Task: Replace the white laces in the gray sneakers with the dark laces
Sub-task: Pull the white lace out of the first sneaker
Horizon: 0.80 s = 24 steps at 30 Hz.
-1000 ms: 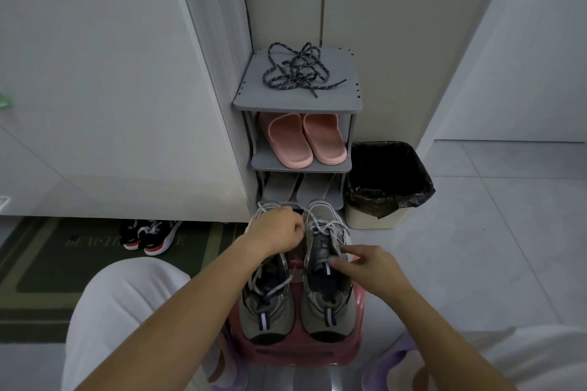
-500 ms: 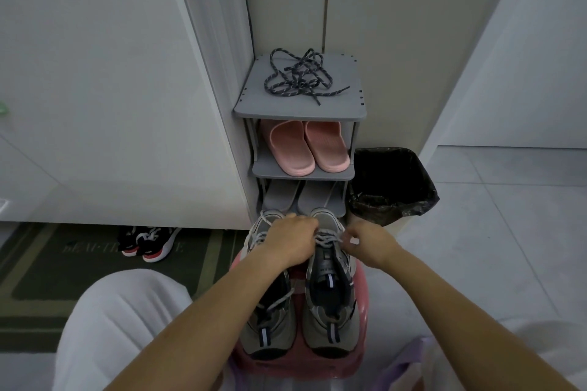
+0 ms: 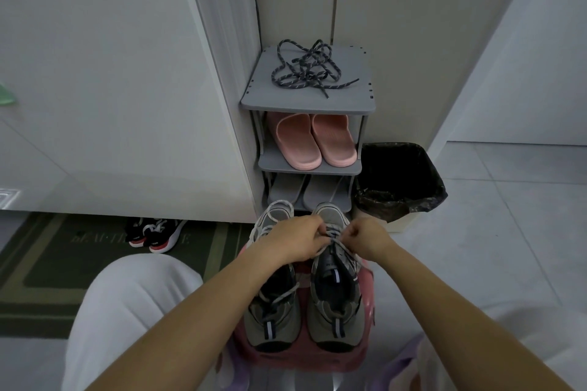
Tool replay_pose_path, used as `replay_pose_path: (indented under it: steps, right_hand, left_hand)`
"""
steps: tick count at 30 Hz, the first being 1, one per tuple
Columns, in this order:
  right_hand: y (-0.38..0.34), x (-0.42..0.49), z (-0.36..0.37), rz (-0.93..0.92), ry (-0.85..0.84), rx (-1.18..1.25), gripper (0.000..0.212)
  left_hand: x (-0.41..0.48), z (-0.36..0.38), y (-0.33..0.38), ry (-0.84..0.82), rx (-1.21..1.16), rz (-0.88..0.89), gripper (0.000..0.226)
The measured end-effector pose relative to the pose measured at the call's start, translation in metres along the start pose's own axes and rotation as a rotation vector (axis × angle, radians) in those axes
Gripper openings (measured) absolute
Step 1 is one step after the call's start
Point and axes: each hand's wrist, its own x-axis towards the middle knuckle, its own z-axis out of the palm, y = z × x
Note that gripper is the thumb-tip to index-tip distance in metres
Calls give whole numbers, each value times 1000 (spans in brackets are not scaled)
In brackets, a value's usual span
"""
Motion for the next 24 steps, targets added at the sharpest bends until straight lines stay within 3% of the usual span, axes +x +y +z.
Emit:
replay_pose_path:
  steps: [4,8,12,16,19,21,24]
  right_hand:
    - [-2,1,-4,-64,48,-67,18]
    - [-5,0,-1,-147,130,-229,9]
    - [-4,-3,-1,-160,207,-167,13]
    - [-5,-4,-4,-82,141,-50,18]
    - [-5,-3,-7,-45,64,-55,26]
    - [-5,-2,-8,-47,55,-45,28]
    - [-5,-2,-5,-106,101,-154,23]
  left_hand:
    - [-2,4,-4,43,-93,-9,42]
    - [0,8,-7,58,-91,-19,34]
    - [-1,9,-8,34,-171,-23,39]
    - [-5,3,-2,87,-176,-11,43]
    - [-9,4,6,150,-214,-23,32]
    - [-8,4,7,208,-244,-46,21]
    - [-7,3,6,206,-189,-47,25]
